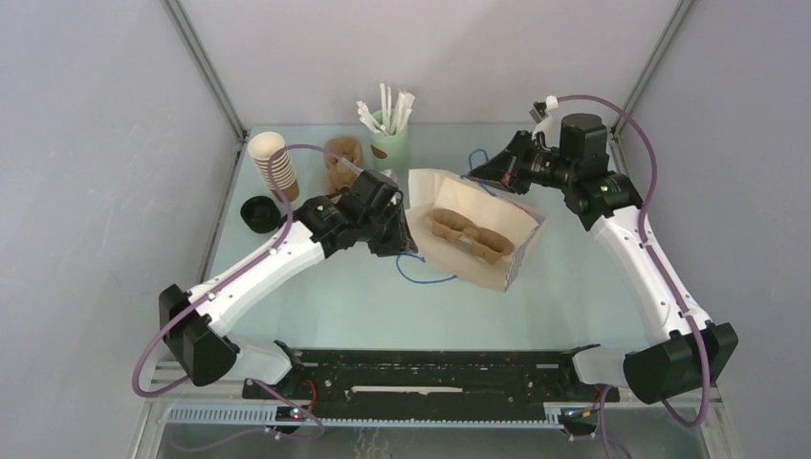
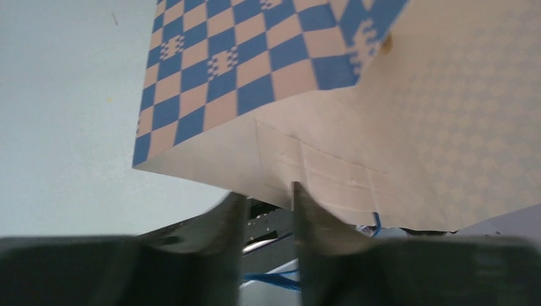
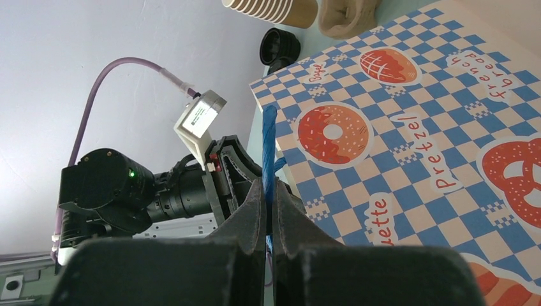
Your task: Pack the takeout coffee
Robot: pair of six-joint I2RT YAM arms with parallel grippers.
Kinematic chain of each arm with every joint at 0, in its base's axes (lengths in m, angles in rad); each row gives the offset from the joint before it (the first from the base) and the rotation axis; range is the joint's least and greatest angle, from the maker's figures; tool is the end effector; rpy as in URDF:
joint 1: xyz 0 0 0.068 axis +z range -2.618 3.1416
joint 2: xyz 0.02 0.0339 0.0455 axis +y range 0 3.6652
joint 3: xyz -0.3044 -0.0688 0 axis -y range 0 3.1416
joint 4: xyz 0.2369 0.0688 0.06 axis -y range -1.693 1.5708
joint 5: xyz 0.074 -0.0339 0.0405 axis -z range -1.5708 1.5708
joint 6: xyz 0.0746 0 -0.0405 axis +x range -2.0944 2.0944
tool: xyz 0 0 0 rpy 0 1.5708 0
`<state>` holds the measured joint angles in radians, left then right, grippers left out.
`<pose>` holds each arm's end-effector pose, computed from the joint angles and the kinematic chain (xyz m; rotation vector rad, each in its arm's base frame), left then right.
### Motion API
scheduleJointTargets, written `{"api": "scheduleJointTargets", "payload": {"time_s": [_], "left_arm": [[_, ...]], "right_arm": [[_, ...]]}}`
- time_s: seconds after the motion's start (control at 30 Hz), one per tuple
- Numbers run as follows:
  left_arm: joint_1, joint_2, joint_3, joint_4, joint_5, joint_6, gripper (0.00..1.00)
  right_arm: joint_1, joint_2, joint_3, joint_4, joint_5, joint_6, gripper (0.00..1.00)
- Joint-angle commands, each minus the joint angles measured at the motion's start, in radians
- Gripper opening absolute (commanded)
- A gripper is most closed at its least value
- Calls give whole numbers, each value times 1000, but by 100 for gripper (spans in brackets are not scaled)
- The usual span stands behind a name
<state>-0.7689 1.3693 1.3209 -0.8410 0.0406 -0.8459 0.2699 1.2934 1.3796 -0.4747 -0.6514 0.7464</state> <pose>0.2079 -0.2053 0.3448 -0.0817 2.6089 -0.7052 0.2683 0.1212 0.4359 0.0323 2.1074 1.2778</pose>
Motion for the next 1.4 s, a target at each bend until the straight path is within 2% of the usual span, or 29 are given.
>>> {"api": "scheduleJointTargets", "payload": {"time_s": [0.0,0.13,0.3,0.5,0.63,0.7,0.77,0.8,0.87,0.93,1.0,1.07,1.13,1.2,1.27,1.3,1.37], "left_arm": [[6,-12,53,23,12,21,22],[23,3,195,-117,46,42,8],[58,48,389,-264,95,106,4],[108,118,414,-304,186,150,1],[122,193,475,-342,119,217,0],[135,256,546,-430,149,215,0],[106,282,663,-519,147,195,0],[83,254,665,-494,132,188,0],[68,190,529,-403,105,160,0],[84,170,435,-392,119,139,0],[75,165,477,-443,89,150,0],[73,144,488,-457,40,162,0],[93,135,416,-441,42,182,0],[102,176,525,-535,57,191,0],[70,176,601,-545,24,202,0],[68,156,560,-505,28,197,0],[111,131,480,-445,98,172,0]], "right_arm": [[-6,-10,4,13,26,17,0],[-15,-35,5,-77,109,68,0],[-29,-91,4,-153,192,138,0],[6,-165,9,-108,192,148,0],[101,-198,-16,-144,308,50,0],[89,-187,-61,-130,274,52,0],[55,-174,-58,-104,163,73,0],[64,-185,-57,-95,173,69,0],[79,-205,-73,-115,252,37,0],[36,-181,-100,-135,219,-12,0],[-32,-167,-93,-153,57,-21,0],[-6,-201,-92,-136,74,-50,0],[58,-203,-96,-135,115,-120,0],[18,-162,-44,-194,60,-122,0],[8,-169,-22,-204,86,-105,0],[16,-184,-63,-176,113,-87,0],[-8,-175,-102,-120,53,-20,0]]}}
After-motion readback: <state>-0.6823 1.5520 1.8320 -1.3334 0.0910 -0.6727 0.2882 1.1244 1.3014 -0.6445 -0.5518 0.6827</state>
